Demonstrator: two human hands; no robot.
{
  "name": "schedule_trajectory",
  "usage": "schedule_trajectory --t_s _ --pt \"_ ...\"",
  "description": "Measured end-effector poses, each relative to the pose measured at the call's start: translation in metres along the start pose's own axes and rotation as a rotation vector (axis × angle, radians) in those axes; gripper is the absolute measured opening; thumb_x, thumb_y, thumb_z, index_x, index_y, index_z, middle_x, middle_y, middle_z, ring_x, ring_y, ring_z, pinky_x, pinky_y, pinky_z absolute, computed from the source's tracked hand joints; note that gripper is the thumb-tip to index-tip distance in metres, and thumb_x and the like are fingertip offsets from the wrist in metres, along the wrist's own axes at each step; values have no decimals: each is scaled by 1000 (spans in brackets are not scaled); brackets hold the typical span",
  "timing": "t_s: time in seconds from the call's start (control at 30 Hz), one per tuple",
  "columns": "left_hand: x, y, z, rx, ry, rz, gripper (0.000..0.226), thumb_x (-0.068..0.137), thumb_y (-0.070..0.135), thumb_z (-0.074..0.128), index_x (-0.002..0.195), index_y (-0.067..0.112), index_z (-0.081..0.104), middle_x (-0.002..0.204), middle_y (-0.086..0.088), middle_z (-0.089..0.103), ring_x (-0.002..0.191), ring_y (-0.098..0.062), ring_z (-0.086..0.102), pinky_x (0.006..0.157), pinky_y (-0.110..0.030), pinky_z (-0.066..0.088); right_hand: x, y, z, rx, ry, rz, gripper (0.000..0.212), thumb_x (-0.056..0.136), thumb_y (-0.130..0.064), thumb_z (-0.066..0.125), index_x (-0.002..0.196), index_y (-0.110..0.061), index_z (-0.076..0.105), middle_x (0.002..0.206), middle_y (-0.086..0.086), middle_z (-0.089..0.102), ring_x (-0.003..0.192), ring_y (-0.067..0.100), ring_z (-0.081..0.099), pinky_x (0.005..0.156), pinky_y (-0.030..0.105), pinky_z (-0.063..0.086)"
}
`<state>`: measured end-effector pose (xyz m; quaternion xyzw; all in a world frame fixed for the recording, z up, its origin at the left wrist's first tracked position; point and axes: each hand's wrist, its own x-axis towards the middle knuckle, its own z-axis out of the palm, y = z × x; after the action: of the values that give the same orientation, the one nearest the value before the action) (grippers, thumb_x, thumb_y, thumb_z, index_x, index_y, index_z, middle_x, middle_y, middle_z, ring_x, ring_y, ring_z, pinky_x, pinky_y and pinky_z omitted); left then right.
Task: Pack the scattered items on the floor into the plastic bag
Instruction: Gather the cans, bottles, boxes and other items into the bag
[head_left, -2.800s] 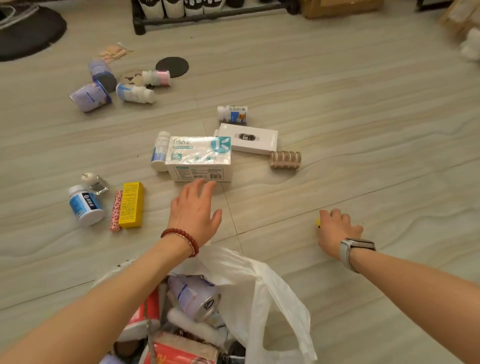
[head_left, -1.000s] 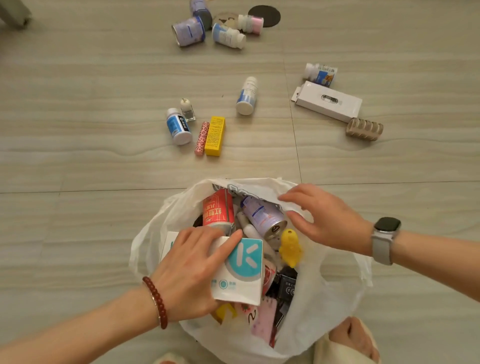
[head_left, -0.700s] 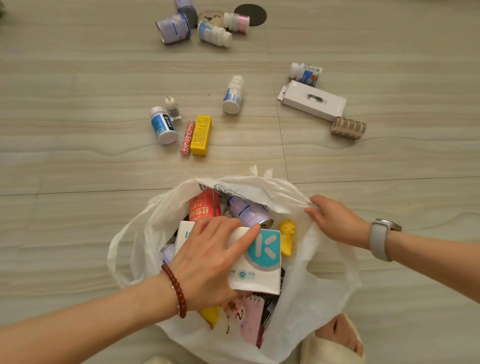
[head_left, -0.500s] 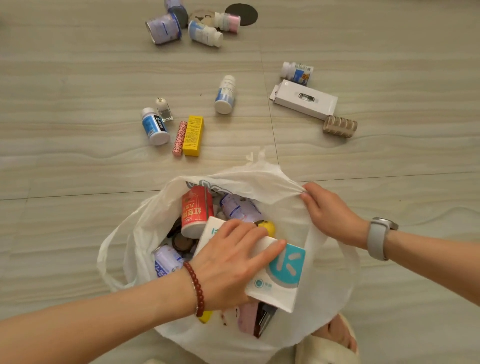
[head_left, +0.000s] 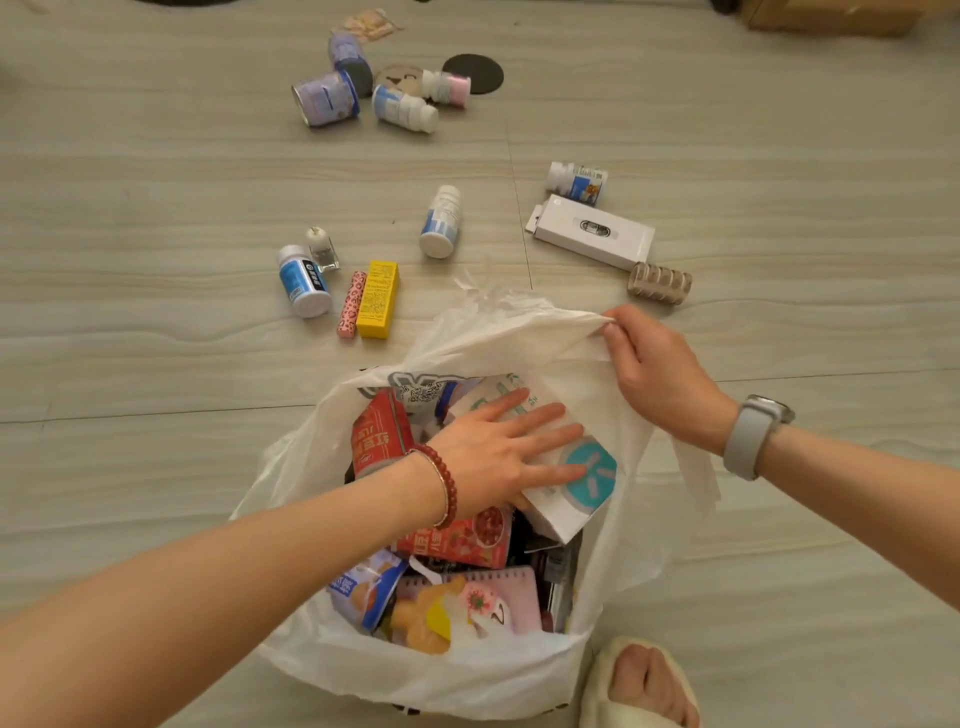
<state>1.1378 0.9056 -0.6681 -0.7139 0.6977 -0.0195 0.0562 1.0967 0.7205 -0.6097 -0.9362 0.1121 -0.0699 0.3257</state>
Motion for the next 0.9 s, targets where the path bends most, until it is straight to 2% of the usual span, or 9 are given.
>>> schedule_trajectory --t_s 0.13,0.2,0.27,0.37,0.43,0.5,0.63,0.73,0.9 --pt "-3 7 -8 -7 218 -118 32 70 23 67 102 24 66 116 -3 66 112 -22 59 99 -42 39 7 -3 3 14 -56 53 21 95 -12 41 101 -2 58 84 6 56 79 19 47 62 22 25" --pt "-21 7 -14 -19 352 -244 35 75 27 60 110 22 57 120 -4 58 112 -21 52 96 -38 34 3 -5 5 24 -112 84 24 96 -16 40 110 -6 56 88 4 57 84 20 50 64 22 27" --pt "-45 -4 -11 -52 376 -484 52 77 44 50 124 22 43 130 -6 42 118 -24 41 98 -40 31 -5 -8 10 30 -195 95 29 96 -21 38 119 -10 53 99 5 60 93 22 55 73 24 34" --pt "-72 -33 -6 -162 68 -829 83 78 73 21 142 19 20 146 -13 33 132 -32 35 105 -48 35 -16 -6 16 -66 -333 88 38 96 -35 34 131 -24 43 113 3 49 111 22 47 89 31 40" --pt "-78 -45 1 -375 -190 -957 78 84 66 21 146 21 7 148 -13 31 132 -32 36 102 -45 38 -24 -1 22 -162 -383 146 52 91 -49 37 140 -37 24 135 5 33 126 25 34 103 40 37" --pt "-76 -47 8 -459 -295 -955 61 92 51 29 144 24 13 138 -11 43 121 -31 46 92 -42 44 -37 3 30 -163 -452 223 72 85 -59 40 142 -42 0 147 4 19 131 28 33 105 44 37" --pt "-77 -54 10 -482 -116 -1000 32 98 31 30 123 18 44 116 -14 61 102 -33 57 80 -41 48 -53 -1 48 -217 -520 188 94 81 -62 45 137 -38 -26 146 8 27 115 28 52 88 39 48" --pt "-94 -69 7 -665 69 -1187 27 97 24 35 115 13 52 105 -21 65 94 -38 60 75 -40 47 -43 -12 60 -337 -453 133 95 80 -65 44 138 -36 -25 140 8 35 105 29 57 79 38 49" --pt "-151 -79 0 -692 252 -1293 22 95 11 39 104 6 57 87 -25 66 80 -37 60 68 -35 41 -21 -53 89 -418 -505 -13 96 79 -63 48 140 -35 -21 131 10 41 99 31 58 71 36 45"
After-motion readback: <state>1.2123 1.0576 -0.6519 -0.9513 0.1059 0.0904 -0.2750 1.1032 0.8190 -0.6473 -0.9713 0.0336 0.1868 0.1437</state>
